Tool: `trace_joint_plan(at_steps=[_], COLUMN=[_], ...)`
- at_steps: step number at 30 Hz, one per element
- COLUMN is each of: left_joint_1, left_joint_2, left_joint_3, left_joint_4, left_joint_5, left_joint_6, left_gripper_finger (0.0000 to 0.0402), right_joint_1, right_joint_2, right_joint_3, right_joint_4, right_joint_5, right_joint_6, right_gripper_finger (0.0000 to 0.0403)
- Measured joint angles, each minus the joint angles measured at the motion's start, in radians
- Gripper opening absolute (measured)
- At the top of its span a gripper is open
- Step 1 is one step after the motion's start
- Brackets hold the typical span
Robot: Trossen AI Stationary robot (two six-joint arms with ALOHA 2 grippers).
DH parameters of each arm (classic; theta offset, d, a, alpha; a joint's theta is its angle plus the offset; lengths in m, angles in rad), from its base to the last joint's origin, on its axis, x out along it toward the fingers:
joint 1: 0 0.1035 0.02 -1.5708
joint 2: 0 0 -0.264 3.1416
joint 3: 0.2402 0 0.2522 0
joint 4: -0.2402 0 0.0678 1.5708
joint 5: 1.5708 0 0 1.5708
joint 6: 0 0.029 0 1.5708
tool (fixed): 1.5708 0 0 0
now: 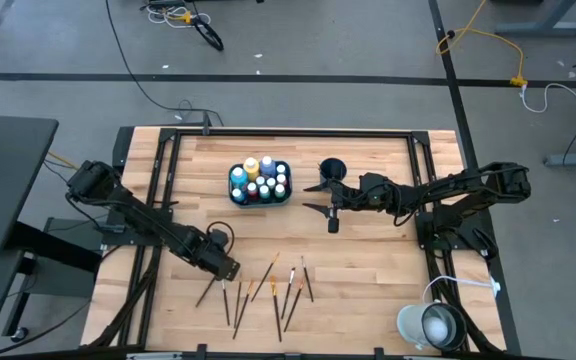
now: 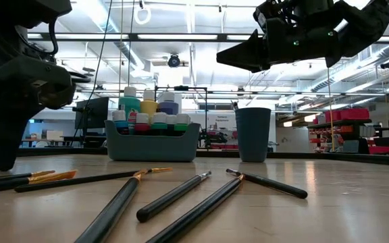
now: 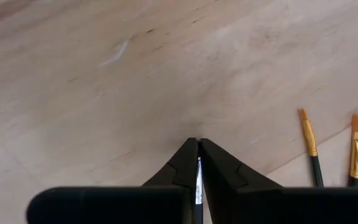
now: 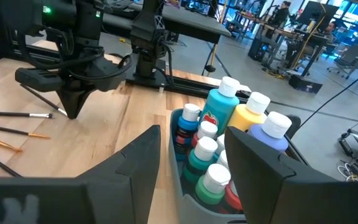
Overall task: Pick & Place Paint Supplies
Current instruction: Put the silver paint brush into the blue cup
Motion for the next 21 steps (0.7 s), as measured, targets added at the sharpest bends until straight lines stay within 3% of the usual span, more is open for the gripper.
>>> trace_joint_plan(at_steps=[14, 21], left_joint_1=[0.001, 0.0], left_joint_2=[0.002, 0.003], left_joint_3=[-0.002, -0.003], left_joint_4=[0.03, 0.028], left_joint_5=[-0.021, -0.039], left_joint_6=[0.074, 0.099], left_gripper_finger=[0.0079, 0.0068], right_joint_1=[0.0, 0.0], right_joint_2=[0.0, 0.0], right_joint_3=[0.0, 0.0], right_joint_4=[0.0, 0.0], right_joint_5=[0.0, 0.0], right_joint_6=[0.0, -0.001], right_gripper_finger=[0.0182, 0.0182])
